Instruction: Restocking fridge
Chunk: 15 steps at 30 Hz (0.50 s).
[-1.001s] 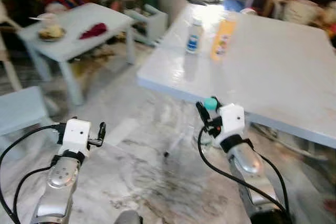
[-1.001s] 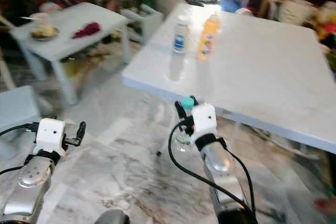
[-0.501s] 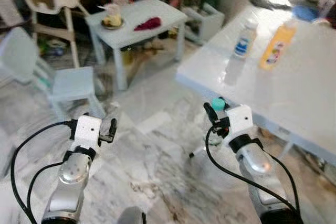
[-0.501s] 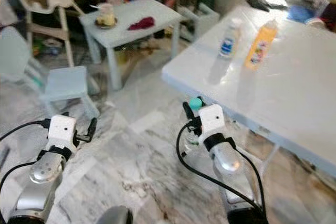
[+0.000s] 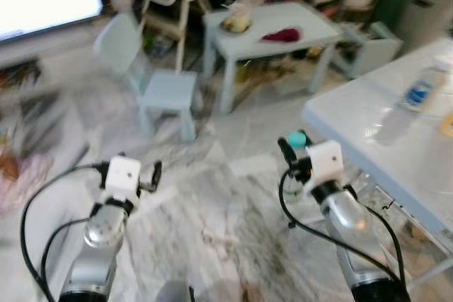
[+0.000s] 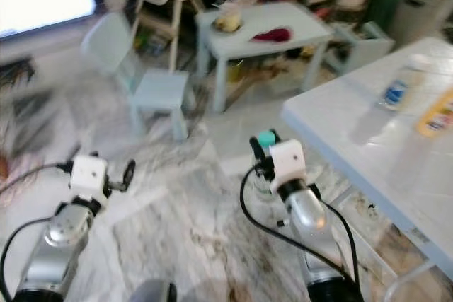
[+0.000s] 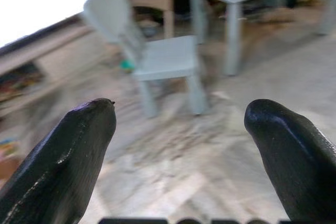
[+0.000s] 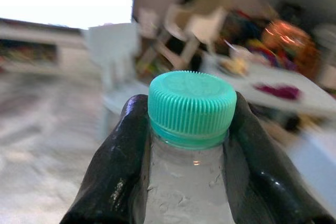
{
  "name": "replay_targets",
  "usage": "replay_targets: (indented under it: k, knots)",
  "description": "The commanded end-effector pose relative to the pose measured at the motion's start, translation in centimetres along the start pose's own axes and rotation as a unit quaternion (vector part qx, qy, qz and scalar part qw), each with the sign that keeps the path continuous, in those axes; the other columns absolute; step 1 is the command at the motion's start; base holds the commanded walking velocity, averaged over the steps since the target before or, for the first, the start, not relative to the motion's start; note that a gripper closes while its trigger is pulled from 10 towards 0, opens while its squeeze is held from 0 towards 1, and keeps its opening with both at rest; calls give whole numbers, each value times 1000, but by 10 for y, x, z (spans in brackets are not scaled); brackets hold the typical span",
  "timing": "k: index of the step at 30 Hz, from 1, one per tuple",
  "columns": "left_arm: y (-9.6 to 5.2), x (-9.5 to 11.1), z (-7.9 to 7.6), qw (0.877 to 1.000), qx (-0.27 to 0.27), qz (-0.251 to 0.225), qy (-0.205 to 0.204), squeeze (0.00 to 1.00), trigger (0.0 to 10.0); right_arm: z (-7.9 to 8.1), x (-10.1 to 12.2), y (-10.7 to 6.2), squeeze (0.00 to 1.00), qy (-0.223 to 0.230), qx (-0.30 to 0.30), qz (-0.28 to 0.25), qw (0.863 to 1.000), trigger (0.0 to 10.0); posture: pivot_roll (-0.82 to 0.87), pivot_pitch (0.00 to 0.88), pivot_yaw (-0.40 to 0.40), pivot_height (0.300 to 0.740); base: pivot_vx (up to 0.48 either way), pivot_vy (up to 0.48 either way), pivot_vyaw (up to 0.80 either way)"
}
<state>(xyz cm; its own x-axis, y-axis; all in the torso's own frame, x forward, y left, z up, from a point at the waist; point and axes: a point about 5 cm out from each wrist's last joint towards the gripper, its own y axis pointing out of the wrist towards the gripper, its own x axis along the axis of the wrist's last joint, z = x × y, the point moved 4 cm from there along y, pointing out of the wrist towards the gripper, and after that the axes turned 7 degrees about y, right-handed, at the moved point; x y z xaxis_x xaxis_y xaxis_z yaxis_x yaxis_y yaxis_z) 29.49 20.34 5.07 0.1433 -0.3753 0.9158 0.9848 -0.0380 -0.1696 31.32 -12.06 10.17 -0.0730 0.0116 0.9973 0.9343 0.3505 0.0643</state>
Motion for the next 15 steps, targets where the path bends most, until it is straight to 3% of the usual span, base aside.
replay_targets:
  k: [1,7,15]
  knots:
    - [2,6,-4,1000,-3,-10,-1,0,10000,-7,3,-2,0,-11,-4,-5,1000,10000,35,0,-28,740,0,0,800]
    - [-6,-3,6,1000,25,3,-12,0,10000,-12,1,-5,0,-16,-18,-4,1000,10000,37,0,-26,740,0,0,800]
    - [-28,-22,14,999,38,28,-21,0,10000,-31,-9,-26,0,-3,-72,12,997,10000,41,0,-25,740,0,0,800]
